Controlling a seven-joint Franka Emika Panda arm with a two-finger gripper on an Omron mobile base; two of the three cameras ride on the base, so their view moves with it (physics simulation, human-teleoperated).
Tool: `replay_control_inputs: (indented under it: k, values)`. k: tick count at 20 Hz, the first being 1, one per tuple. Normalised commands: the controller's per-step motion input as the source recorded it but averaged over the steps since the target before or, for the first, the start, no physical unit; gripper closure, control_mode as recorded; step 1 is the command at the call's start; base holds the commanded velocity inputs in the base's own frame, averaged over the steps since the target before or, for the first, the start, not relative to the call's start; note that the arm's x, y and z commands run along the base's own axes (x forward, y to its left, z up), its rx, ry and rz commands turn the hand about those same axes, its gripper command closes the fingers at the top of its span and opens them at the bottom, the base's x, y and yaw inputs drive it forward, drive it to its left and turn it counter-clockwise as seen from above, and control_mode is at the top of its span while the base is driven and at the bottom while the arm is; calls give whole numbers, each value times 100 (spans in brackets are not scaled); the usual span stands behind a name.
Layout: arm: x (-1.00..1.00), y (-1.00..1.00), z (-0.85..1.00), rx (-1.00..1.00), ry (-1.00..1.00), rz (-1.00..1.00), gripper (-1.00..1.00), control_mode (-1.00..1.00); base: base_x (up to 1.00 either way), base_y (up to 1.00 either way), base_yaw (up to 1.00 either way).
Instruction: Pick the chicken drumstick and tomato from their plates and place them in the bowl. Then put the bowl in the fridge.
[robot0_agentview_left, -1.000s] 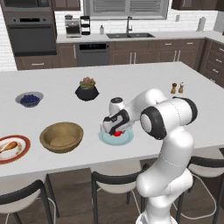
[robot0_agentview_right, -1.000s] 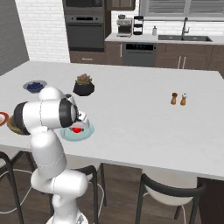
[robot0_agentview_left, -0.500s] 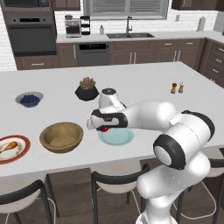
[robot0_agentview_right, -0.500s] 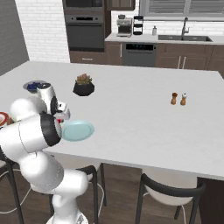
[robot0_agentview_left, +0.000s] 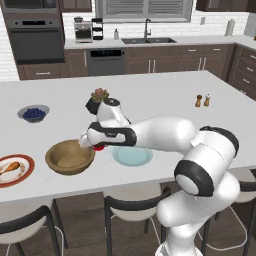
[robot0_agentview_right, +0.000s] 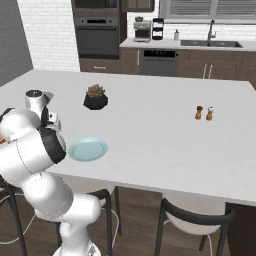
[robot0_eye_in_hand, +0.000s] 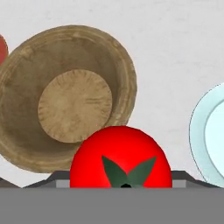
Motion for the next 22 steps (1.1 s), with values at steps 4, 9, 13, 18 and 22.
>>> replay_control_inputs:
  k: [4,9,13,18,22]
  values:
    - [48,78,-9,0,2,0,100,-100,0,0,0]
    - [57,54,-16,0,8,0,100,-100,0,0,0]
    - [21,32,-63,-2,14,0,100,-100,0,0,0]
    - [24,30,-70,-6,8,0,-100,-100,0,0,0]
    - [3,1,3,-2,0,0,-100,-100,0,0,0]
